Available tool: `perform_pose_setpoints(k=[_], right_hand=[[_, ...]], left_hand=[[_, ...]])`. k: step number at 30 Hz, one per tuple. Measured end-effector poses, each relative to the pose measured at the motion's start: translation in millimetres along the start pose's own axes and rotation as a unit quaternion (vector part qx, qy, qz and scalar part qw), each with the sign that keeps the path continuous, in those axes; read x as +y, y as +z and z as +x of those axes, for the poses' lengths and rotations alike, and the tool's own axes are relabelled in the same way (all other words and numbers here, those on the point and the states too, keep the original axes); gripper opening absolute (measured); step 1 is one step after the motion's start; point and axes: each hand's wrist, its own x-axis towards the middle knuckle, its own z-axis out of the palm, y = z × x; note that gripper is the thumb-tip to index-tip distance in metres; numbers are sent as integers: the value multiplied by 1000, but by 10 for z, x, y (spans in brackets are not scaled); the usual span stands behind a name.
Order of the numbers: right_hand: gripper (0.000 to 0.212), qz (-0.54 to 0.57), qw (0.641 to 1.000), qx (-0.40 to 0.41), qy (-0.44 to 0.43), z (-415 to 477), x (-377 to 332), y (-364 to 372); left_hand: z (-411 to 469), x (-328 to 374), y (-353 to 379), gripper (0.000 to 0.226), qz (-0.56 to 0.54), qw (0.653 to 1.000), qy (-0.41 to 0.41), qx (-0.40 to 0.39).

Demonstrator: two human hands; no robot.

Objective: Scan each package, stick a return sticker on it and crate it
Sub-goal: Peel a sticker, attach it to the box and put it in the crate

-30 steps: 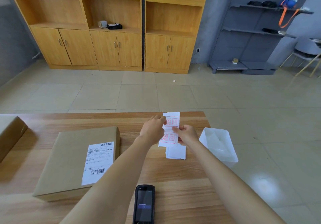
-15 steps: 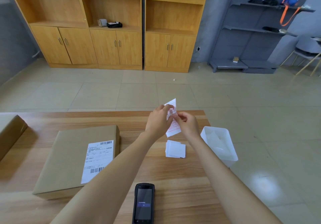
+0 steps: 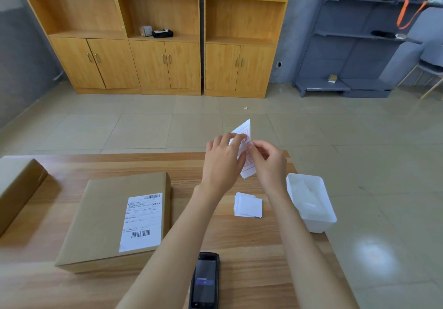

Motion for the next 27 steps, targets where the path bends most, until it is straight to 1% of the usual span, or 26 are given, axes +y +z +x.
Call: perform_pose_setpoints(k=[3,8,11,17,23,27], right_hand=[[9,5,1000,-1,-8,-71,-73,5],[12,-29,999,16,-29,-101,-171,-11],[12,-84,993,46,-66,-128,-175,11],[17,-183,975,69,-109,-153,-185,32],[17,-194,970,55,-137,-221,-177,23],[20,-150,978,25,-143,-276,-209,-3]], left_hand=[[-38,79,-53,40,4,1000,5,12],[-24,110,-140,36,22,998,16,56],[-13,118,-176,31,36,997,17,72],[-38,78,-236,32,54,996,24,74],[-62,61,-308,34,53,996,21,67],[-97,80,-318,29,43,996,28,70]])
